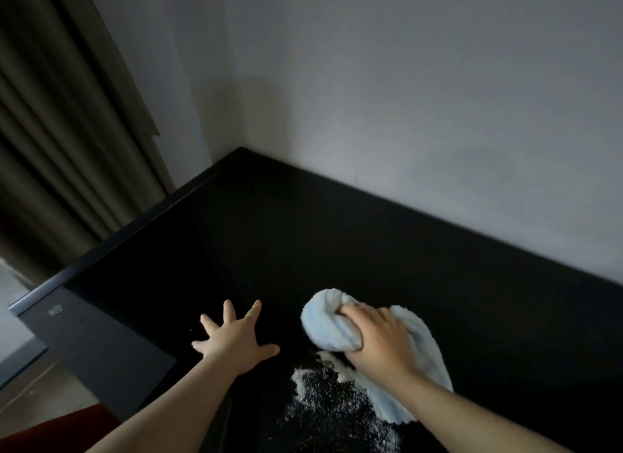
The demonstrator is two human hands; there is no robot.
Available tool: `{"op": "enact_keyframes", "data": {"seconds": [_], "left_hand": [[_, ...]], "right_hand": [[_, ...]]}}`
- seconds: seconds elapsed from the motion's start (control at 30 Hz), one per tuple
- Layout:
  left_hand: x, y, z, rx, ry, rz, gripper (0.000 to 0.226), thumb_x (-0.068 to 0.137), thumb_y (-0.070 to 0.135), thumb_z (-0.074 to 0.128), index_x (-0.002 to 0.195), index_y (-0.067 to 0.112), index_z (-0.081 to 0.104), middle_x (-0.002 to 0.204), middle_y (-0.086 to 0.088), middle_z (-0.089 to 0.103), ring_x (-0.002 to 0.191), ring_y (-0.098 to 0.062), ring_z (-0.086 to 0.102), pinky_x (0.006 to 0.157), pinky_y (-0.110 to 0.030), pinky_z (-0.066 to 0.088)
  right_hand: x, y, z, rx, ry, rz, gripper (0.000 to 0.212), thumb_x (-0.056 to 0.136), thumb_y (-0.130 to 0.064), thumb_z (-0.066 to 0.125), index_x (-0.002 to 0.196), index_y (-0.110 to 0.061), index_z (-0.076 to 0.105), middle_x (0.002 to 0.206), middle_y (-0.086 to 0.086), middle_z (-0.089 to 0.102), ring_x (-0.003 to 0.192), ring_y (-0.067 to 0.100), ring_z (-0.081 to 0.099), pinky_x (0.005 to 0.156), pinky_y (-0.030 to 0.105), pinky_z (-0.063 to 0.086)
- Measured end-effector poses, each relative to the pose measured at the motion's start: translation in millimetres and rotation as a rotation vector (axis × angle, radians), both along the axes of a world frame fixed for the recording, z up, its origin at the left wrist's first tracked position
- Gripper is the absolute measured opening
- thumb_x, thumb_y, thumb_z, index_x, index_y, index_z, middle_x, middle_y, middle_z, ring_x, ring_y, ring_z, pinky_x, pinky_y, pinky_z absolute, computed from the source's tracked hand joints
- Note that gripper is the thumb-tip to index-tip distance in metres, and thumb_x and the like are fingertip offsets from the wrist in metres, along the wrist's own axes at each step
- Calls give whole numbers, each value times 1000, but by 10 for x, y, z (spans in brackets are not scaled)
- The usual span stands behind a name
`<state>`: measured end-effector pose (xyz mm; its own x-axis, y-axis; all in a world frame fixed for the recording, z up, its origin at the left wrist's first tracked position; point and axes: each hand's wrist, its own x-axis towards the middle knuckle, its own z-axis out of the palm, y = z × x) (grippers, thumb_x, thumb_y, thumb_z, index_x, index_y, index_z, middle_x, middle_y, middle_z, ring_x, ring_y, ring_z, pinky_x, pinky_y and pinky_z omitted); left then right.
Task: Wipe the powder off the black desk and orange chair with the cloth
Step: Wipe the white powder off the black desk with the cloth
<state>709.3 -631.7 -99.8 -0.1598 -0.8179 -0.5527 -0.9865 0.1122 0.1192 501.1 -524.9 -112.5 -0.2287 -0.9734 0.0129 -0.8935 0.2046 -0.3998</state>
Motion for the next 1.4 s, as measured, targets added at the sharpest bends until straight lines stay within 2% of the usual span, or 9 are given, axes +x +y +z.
{"op": "enact_keyframes", "data": {"seconds": [0.07, 0.17, 0.27, 0.43, 0.63, 0.73, 0.9, 1.17, 1.4], "left_hand": [[46, 56, -63, -53, -8, -46, 88, 80, 68, 51, 146, 46, -3, 157, -5, -13, 139, -48, -10, 106, -66, 18], [103, 112, -103, -66, -22, -115, 81, 85, 68, 42, 146, 44, -6, 157, -6, -16, 139, -48, -13, 108, -65, 13], [178, 137, -117, -72, -28, -177, 79, 87, 65, 40, 146, 42, -7, 157, -6, -18, 139, -47, -15, 110, -62, 8], [358, 220, -188, -136, 27, -257, 77, 89, 63, 38, 148, 39, -4, 158, -3, -15, 141, -40, -17, 114, -56, 2], [521, 285, -192, -140, 100, -298, 73, 91, 54, 44, 149, 37, 3, 158, 3, -10, 143, -30, -17, 116, -48, -1], [552, 271, -185, -131, 111, -314, 72, 91, 54, 43, 149, 37, 3, 158, 4, -10, 143, -29, -18, 116, -47, -1], [559, 262, -171, -115, 114, -331, 72, 92, 53, 43, 149, 37, 2, 158, 4, -12, 143, -30, -19, 116, -47, -1], [614, 271, -210, -145, 137, -352, 71, 92, 54, 41, 149, 39, 2, 158, 5, -11, 143, -29, -19, 116, -44, -4], [615, 258, -193, -126, 134, -356, 71, 92, 54, 41, 148, 39, 1, 158, 5, -13, 142, -29, -21, 116, -43, -6]], "right_hand": [[-160, -131, 67, -80, -145, -104, 54, 77, -26, 61, 128, -32, 45, 120, -7, 58, 107, 22, 55, 86, 38, 46], [-328, -481, 179, 74, 36, -240, 63, 84, -29, 57, 139, -30, 28, 140, -2, 40, 120, 29, 43, 94, 45, 41], [-176, -680, 145, 270, 171, -142, 64, 89, -32, 46, 144, -38, 14, 150, -9, 24, 129, 28, 30, 99, 50, 35], [49, -359, 2, 127, 256, 203, 57, 86, -28, 45, 139, -40, 28, 143, -14, 37, 121, 24, 36, 95, 40, 36], [-17, 121, 119, 203, 36, 539, 44, 81, -40, 51, 123, -49, 40, 123, -24, 48, 110, 10, 43, 90, 31, 36], [-128, -185, 248, 134, -89, 290, 54, 82, -27, 55, 129, -49, 40, 127, -19, 49, 113, 15, 45, 86, 30, 37], [1, -741, 223, 185, 191, -6, 50, 89, -27, 45, 137, -34, 33, 140, -6, 43, 117, 26, 45, 94, 39, 38], [139, 20, 117, 227, -53, 560, 39, 80, -33, 53, 115, -49, 44, 112, -23, 52, 100, 8, 45, 87, 31, 40], [-64, -974, 191, 193, 67, -181, 55, 88, -31, 49, 141, -26, 33, 138, 5, 46, 119, 32, 46, 99, 45, 38]]}}
